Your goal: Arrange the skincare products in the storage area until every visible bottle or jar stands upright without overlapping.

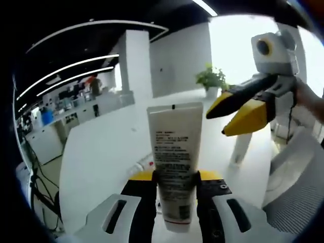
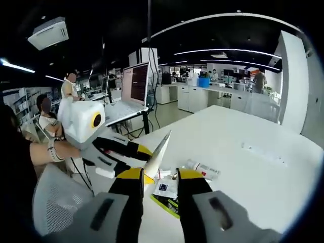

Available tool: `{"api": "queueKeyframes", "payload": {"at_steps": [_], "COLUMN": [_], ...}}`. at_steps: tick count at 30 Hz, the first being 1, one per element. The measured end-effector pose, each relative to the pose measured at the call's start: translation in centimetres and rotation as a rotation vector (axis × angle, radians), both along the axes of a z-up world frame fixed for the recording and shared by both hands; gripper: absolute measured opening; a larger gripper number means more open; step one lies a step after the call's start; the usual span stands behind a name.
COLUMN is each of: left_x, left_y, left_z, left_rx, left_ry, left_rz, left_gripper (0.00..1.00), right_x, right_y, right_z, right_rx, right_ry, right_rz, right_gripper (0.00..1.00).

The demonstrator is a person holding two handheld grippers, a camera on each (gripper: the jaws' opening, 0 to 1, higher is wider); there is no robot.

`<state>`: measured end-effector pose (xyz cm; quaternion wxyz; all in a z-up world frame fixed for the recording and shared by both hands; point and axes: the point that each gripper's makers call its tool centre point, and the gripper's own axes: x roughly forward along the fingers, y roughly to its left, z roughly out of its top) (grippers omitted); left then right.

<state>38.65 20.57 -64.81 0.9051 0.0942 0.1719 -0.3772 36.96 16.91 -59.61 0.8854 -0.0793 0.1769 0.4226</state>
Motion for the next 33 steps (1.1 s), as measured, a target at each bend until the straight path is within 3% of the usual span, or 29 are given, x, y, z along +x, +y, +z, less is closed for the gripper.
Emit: {"api": "queueKeyframes", "payload": {"at_steps": [3, 19, 23, 33], "left_x": [-1.0, -2.1, -2.3, -2.4], "left_y": [-2.5, -6.8, -7.7, -9.8], "left_z": [0.4, 0.1, -0.2, -1.3], "left_rx": [-0.027, -0.011, 0.014, 0.004], "left_ry": [-0.013, -0.038, -0.047, -0.002], "left_rz": [-0.062, -0.122, -0.133, -0.161], "left_gripper": [0.26, 0.26, 0.26, 0.26], "right_x": [0.0, -0.8, -0.9, -1.7], "right_y": [-0.6, -3.6, -4.5, -5.8], "right_z": [-0.3, -1.8, -1.7, -2.3], "right_rx": [0.012, 0.048, 0.043, -0.028], "right_ry": [0.014, 0.068, 0.059, 0.016], "right_rz": [-0.015, -0.084, -0.107, -0.106], "right_gripper": [0.25, 0.14, 0.12, 0.10]}}
